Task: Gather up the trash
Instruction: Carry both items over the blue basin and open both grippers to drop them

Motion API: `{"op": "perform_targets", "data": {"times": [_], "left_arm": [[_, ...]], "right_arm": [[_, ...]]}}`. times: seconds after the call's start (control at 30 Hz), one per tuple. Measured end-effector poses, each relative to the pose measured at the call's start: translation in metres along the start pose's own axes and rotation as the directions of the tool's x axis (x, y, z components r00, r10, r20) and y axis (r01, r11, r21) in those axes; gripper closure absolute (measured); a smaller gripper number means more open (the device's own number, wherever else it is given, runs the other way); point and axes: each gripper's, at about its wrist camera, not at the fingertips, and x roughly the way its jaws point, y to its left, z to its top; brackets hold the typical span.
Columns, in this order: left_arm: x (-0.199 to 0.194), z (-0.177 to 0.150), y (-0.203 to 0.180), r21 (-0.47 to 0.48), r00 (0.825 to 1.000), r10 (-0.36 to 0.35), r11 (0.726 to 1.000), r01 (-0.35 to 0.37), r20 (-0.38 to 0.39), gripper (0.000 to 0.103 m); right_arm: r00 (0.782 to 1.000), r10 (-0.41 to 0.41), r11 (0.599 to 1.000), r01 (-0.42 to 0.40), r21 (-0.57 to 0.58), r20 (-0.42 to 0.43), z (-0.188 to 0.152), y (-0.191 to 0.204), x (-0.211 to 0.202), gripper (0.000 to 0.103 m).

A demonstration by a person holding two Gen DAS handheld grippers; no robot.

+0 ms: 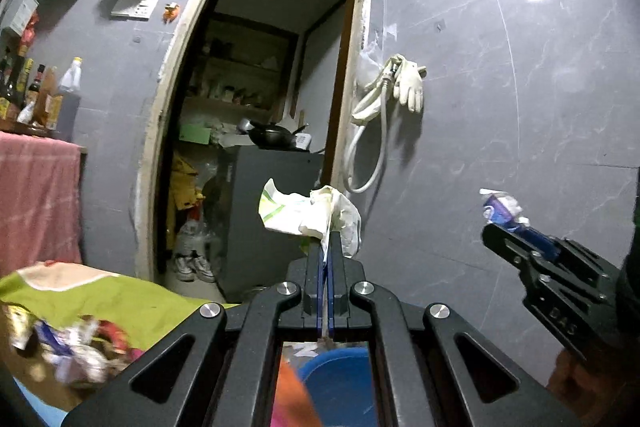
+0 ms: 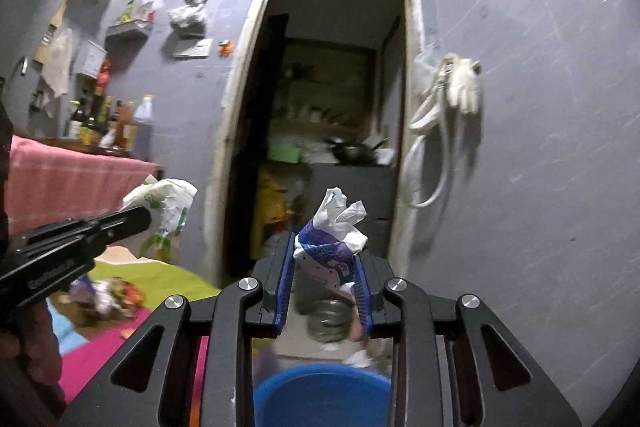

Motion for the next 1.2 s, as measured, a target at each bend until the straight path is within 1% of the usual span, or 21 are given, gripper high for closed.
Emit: {"op": "perform_targets", "data": {"times": [0.07, 0.13, 0.2, 0.3, 0.37, 0.43, 0.53, 0.63, 0.67, 0.87, 0.93, 1.0, 1.03, 1.07, 1.17, 1.2], "left_arm": [[0.008, -0.006, -0.005, -0.001, 1.000, 0.002, 1.000, -0.002, -0.007, 0.103], [0.024, -0.011, -0.011, 0.003, 1.000, 0.006, 1.000, -0.006, -0.028, 0.103], [0.035, -0.020, -0.014, 0.004, 0.998, 0.010, 1.000, -0.010, -0.054, 0.103], [0.051, -0.038, -0.019, -0.007, 0.992, 0.012, 1.000, -0.013, -0.126, 0.103], [0.065, -0.050, -0.019, -0.015, 0.981, 0.010, 1.000, -0.014, -0.195, 0.103], [0.078, -0.064, -0.018, -0.028, 0.963, 0.007, 0.999, -0.015, -0.270, 0.103], [0.097, -0.083, -0.017, -0.048, 0.929, -0.005, 0.999, -0.014, -0.370, 0.103], [0.107, -0.096, -0.016, -0.054, 0.906, -0.013, 0.999, -0.011, -0.424, 0.103], [0.109, -0.100, -0.017, -0.053, 0.900, -0.013, 0.999, -0.011, -0.435, 0.103], [0.126, -0.117, -0.013, -0.076, 0.846, -0.029, 0.997, -0.014, -0.532, 0.102], [0.128, -0.120, -0.009, -0.089, 0.834, -0.036, 0.996, -0.015, -0.551, 0.099], [0.127, -0.121, -0.006, -0.106, 0.831, -0.045, 0.994, -0.017, -0.555, 0.092], [0.126, -0.121, -0.005, -0.111, 0.832, -0.047, 0.994, -0.018, -0.553, 0.083], [0.125, -0.119, -0.002, -0.118, 0.837, -0.049, 0.993, -0.019, -0.546, 0.075], [0.120, -0.104, 0.003, -0.147, 0.847, -0.061, 0.989, -0.020, -0.529, 0.074], [0.116, -0.098, 0.006, -0.156, 0.853, -0.064, 0.988, -0.021, -0.518, 0.074]], "right_arm": [[1.000, -0.028, 1.000, 0.028, 0.002, 0.000, -0.009, -0.012, 0.003, 0.077], [0.998, -0.056, 0.998, 0.056, 0.006, 0.008, -0.021, -0.023, 0.003, 0.077], [0.997, -0.078, 0.997, 0.078, 0.011, -0.002, -0.033, -0.032, 0.008, 0.077], [0.995, -0.088, 0.995, 0.089, 0.033, -0.036, -0.051, -0.041, 0.014, 0.077], [0.994, -0.084, 0.995, 0.088, 0.052, -0.075, -0.067, -0.046, 0.022, 0.077], [0.990, -0.074, 0.994, 0.083, 0.067, -0.123, -0.081, -0.049, 0.030, 0.077], [0.980, -0.057, 0.992, 0.076, 0.097, -0.189, -0.101, -0.053, 0.039, 0.077], [0.969, -0.044, 0.990, 0.074, 0.118, -0.241, -0.116, -0.056, 0.047, 0.076], [0.966, -0.039, 0.989, 0.074, 0.127, -0.257, -0.120, -0.057, 0.050, 0.074], [0.942, -0.009, 0.981, 0.073, 0.178, -0.336, -0.139, -0.067, 0.066, 0.065], [0.936, -0.001, 0.979, 0.072, 0.189, -0.351, -0.143, -0.068, 0.068, 0.061], [0.935, 0.006, 0.977, 0.070, 0.201, -0.354, -0.141, -0.070, 0.068, 0.056], [0.936, 0.006, 0.977, 0.069, 0.202, -0.352, -0.141, -0.070, 0.068, 0.055], [0.938, 0.005, 0.977, 0.070, 0.203, -0.348, -0.138, -0.071, 0.067, 0.052], [0.944, -0.005, 0.977, 0.076, 0.202, -0.330, -0.124, -0.072, 0.064, 0.050], [0.947, -0.010, 0.977, 0.078, 0.200, -0.322, -0.118, -0.072, 0.062, 0.046]]}}
